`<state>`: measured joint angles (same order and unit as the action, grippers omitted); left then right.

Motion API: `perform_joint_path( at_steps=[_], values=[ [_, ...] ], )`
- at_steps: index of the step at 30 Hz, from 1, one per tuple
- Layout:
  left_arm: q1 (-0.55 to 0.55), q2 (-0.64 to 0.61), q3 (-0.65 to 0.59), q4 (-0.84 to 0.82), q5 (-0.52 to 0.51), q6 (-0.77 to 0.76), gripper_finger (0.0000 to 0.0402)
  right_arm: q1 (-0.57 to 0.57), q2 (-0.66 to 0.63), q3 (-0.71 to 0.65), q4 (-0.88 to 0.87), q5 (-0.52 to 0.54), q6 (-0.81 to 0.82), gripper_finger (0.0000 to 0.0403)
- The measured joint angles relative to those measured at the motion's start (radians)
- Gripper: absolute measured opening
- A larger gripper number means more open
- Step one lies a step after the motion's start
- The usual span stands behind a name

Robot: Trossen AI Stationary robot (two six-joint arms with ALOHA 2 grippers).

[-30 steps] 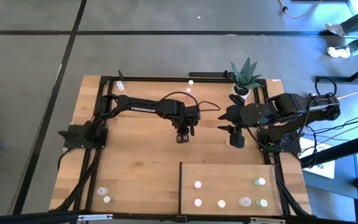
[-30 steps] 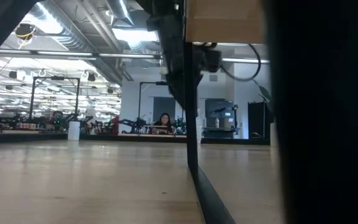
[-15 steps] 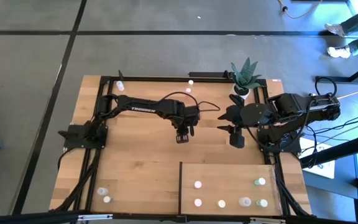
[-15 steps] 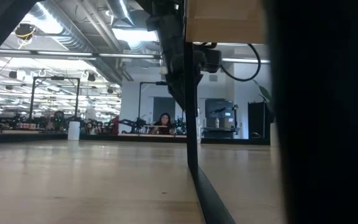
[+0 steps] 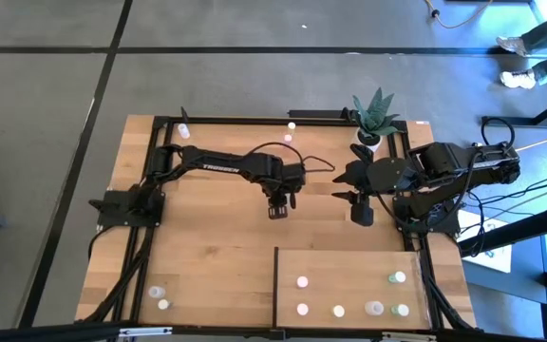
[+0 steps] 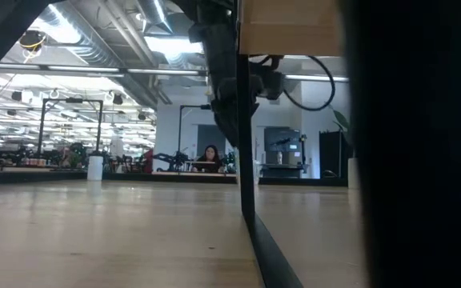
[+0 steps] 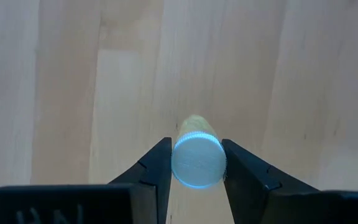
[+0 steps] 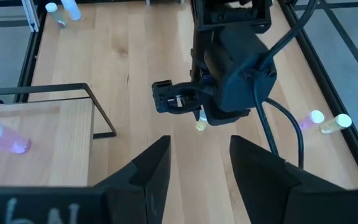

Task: Pick and place medicine bottles onto shelf by color
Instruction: Put the bottom yellow pill bottle on the shelf aligned with the other yellow pill bottle

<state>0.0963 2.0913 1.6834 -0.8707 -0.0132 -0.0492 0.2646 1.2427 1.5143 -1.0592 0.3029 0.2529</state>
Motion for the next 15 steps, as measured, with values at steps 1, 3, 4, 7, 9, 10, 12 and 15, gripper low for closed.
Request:
perform_joint_path(
  at_steps=[1,3,4,7,9,10,12,15],
  values=[
    [-0.001,0.006,0.002,0.006,0.000,0.000,0.0109,0.000,0.000,0.000,0.000,0.000,0.000,0.0167],
    [-0.001,0.015,0.001,-0.001,0.000,0.000,0.0109,0.000,0.000,0.000,0.000,0.000,0.000,0.0167],
    [-0.002,0.016,0.000,-0.007,0.000,0.000,0.0109,0.000,0.000,0.000,0.000,0.000,0.000,0.0167],
    [-0.001,0.013,0.001,0.000,-0.001,0.000,0.0109,0.000,0.000,0.000,0.000,0.000,0.000,0.0167],
    [0.000,0.014,0.001,-0.007,-0.001,0.000,0.0109,0.000,0.000,0.000,0.001,0.000,0.000,0.0167],
    [0.000,0.014,0.001,-0.006,-0.001,0.001,0.0109,0.000,0.000,0.000,0.000,0.000,0.000,0.0167],
    [0.000,0.014,0.001,-0.006,-0.001,0.007,0.0109,0.000,0.000,0.000,0.000,0.000,0.000,0.0167],
    [0.000,0.014,0.001,-0.006,-0.001,0.007,0.0113,0.000,0.000,0.000,0.000,0.000,0.000,0.0167]
  ],
)
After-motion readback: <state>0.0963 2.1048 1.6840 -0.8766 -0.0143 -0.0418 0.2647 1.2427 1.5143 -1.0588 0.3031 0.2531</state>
